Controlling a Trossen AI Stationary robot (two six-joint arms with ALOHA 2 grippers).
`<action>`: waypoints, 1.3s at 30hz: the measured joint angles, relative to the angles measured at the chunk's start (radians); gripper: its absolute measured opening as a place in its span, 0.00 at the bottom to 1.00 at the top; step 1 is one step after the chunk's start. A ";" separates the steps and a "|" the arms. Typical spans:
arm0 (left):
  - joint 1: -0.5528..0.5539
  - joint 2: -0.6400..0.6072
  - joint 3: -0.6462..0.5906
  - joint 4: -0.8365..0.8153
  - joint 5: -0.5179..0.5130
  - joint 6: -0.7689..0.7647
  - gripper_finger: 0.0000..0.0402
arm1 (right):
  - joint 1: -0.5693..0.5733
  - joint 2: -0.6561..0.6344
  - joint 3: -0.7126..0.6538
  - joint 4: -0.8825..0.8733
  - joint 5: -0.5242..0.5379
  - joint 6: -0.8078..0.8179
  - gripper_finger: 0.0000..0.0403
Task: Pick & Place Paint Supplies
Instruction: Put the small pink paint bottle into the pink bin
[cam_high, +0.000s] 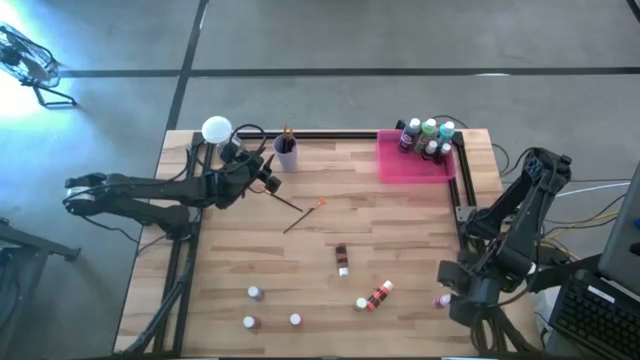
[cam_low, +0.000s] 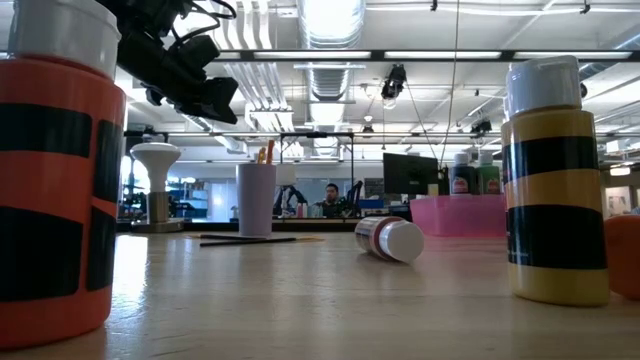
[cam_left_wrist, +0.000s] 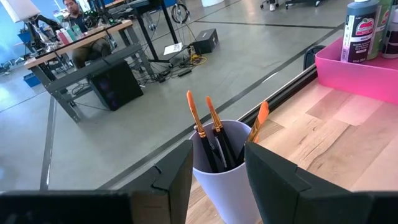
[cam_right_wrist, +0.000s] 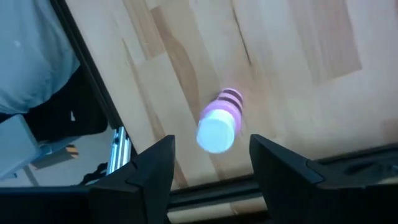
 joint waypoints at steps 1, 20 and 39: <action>0.000 0.000 0.000 0.000 0.000 0.000 0.38 | 0.000 0.000 -0.011 0.013 0.000 0.001 0.49; 0.000 0.000 0.000 0.000 0.000 0.000 0.38 | 0.015 0.003 -0.089 0.071 0.000 0.019 0.51; 0.000 0.000 0.000 0.000 0.000 0.000 0.38 | 0.041 0.005 -0.200 0.243 0.000 0.078 0.46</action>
